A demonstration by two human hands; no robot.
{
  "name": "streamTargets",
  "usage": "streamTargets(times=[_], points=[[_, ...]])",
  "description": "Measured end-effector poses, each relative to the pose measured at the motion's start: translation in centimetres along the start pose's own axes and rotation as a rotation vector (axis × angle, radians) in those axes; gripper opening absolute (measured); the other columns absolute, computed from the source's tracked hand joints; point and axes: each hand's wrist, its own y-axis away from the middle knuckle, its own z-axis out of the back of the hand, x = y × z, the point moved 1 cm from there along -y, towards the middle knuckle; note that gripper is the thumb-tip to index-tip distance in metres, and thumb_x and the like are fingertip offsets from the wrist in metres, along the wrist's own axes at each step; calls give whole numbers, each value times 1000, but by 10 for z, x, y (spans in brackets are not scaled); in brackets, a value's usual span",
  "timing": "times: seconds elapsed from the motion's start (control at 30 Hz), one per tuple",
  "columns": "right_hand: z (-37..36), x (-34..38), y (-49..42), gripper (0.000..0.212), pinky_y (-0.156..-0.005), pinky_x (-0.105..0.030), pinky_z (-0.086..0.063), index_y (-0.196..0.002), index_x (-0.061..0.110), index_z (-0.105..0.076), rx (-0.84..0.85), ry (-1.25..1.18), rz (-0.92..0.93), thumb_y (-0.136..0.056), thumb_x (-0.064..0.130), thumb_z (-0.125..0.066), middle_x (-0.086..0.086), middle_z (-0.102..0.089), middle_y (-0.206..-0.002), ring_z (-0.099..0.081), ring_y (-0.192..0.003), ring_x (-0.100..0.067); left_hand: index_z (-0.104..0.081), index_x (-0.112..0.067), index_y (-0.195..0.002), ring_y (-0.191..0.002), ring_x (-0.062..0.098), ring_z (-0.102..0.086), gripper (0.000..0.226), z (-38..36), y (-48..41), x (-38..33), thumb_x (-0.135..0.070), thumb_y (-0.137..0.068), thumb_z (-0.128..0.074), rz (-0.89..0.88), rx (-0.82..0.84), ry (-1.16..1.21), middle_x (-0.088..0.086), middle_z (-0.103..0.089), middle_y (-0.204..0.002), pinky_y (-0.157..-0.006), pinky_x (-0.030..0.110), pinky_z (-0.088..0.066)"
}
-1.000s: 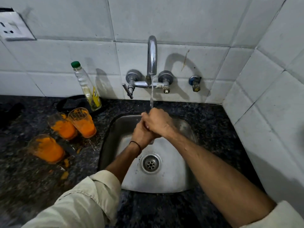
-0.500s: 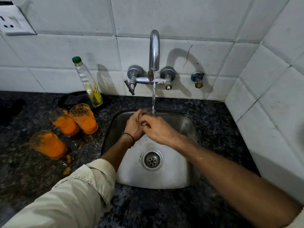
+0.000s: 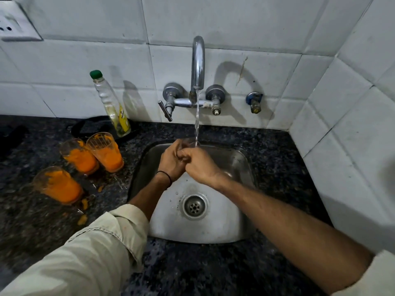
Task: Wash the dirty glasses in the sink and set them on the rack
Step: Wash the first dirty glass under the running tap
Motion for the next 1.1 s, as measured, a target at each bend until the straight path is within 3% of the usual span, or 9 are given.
streamTargets(times=[0.13, 0.23, 0.3, 0.37, 0.43, 0.63, 0.83, 0.97, 1.1], points=[[36, -30, -5, 35, -109, -40, -32, -113, 19, -68, 262, 811, 504, -83, 3, -57, 1, -62, -122, -51, -121, -17, -63, -29, -109, -95, 8, -69, 63, 0, 7, 9, -12, -52, -85, 52, 142, 59, -5, -73, -101, -84, 26, -55], [37, -25, -11, 30, -115, -41, -23, -107, 23, -67, 399, 928, 485, -84, 6, -56, 4, -65, -114, -53, -118, -15, -62, -25, -115, -89, 1, -66, 67, -8, 8, -1, -5, -56, -85, 25, 151, -24, -10, -71, -100, -74, 13, -52], [27, -16, -13, 24, -103, -37, -34, -102, 18, -68, 409, 706, 282, -85, 6, -57, -3, -67, -106, -57, -106, -21, -61, -23, -120, -95, 6, -65, 69, -6, 4, -3, -10, -58, -87, 16, 163, -101, -10, -69, -103, -75, 10, -51], [22, -13, -12, 18, -76, -31, -42, -76, 14, -64, 415, 173, 28, -75, -3, -59, -5, -62, -80, -57, -79, -20, -58, -21, -127, -100, 15, -65, 79, -1, 3, -3, -23, -55, -91, 50, 192, -221, -2, -69, -109, -81, 22, -54], [21, -20, -6, 15, -67, -33, -43, -65, 12, -60, 288, -399, -110, -65, -2, -57, -4, -59, -69, -55, -69, -17, -57, -21, -130, -102, 19, -65, 86, 7, 1, -4, -35, -53, -92, 78, 195, -340, 1, -70, -115, -84, 29, -52], [-19, -52, 7, 41, -68, -35, -52, -103, 2, -72, -18, -1410, -554, -94, 35, -49, -14, -73, -84, -65, -67, -25, -64, -35, -117, -99, 15, -66, 63, 24, -5, -35, -57, -60, -83, -49, 314, -650, -9, -69, -109, -89, 35, -54], [-68, -51, 10, 22, -44, -18, -40, -78, 11, -59, -310, -1631, -939, -91, 27, -50, -2, -55, -63, -47, -47, -13, -64, -31, -114, -98, 23, -65, 51, 8, -4, -43, -55, -70, -77, -51, 332, -665, -2, -68, -111, -86, 39, -56], [-73, -52, 4, 26, -51, -31, -48, -96, 7, -62, -532, -1623, -1031, -92, 25, -44, -12, -68, -94, -62, -76, -25, -68, -29, -114, -99, 19, -66, 50, 1, 3, -37, -45, -69, -83, 2, 273, -497, -2, -69, -112, -88, 31, -55], [-53, -53, -6, 23, -53, -34, -53, -93, 6, -65, -582, -1353, -1001, -93, 29, -62, -13, -66, -83, -66, -70, -29, -68, -25, -114, -83, 12, -67, 46, 5, 7, -20, -34, -72, -85, 93, 220, -228, -4, -66, -99, -69, 33, -62]])
